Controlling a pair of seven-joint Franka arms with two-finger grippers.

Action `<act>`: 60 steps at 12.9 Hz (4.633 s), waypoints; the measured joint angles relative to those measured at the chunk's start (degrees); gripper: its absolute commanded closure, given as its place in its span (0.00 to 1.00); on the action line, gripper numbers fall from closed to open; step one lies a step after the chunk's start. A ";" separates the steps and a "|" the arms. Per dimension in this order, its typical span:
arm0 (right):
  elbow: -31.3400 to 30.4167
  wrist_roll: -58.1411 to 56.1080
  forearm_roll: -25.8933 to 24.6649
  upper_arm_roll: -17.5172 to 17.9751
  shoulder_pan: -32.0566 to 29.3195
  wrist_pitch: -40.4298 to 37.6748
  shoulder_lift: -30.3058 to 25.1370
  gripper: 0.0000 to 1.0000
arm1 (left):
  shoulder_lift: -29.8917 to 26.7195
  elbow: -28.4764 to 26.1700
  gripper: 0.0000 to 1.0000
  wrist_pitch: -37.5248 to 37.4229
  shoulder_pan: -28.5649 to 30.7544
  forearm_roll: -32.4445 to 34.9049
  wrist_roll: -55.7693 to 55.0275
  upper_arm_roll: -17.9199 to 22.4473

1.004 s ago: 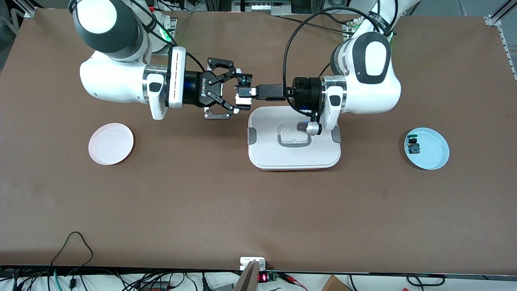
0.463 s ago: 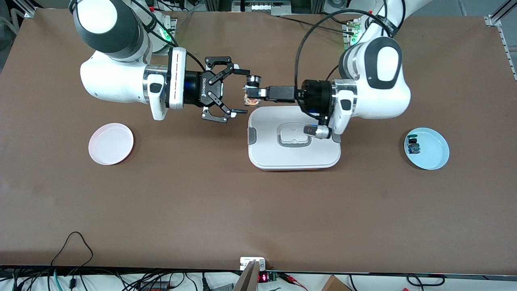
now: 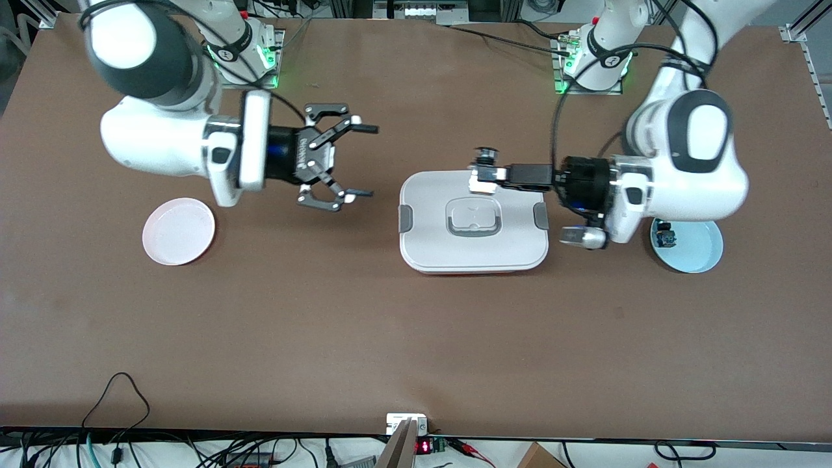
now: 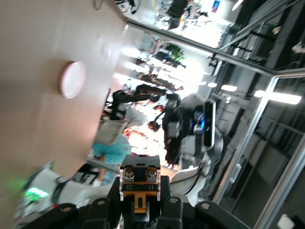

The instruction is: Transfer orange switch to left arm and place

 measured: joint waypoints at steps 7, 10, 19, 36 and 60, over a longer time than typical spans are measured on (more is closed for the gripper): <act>-2.38 0.17 -5.51 -14.96 -1.77 -15.64 0.05 0.00 | -0.72 1.16 1.00 -15.06 14.53 44.75 0.16 0.09; -2.37 8.44 -10.75 -15.39 -1.76 -15.83 -0.09 0.00 | -0.79 1.35 1.00 -15.55 16.44 62.28 0.43 0.05; -0.12 41.87 -31.23 -17.77 -1.70 -15.81 -1.00 0.00 | 5.74 1.04 0.99 -5.94 17.47 102.30 2.58 0.34; 1.57 78.04 -82.67 -23.45 0.96 -18.47 -3.85 0.00 | 22.60 0.76 0.86 12.99 22.08 115.92 -1.21 1.22; 7.16 87.86 -88.64 -26.16 -0.07 -24.57 -11.86 0.00 | -6.87 11.91 0.00 -15.60 22.12 96.23 -1.73 -11.41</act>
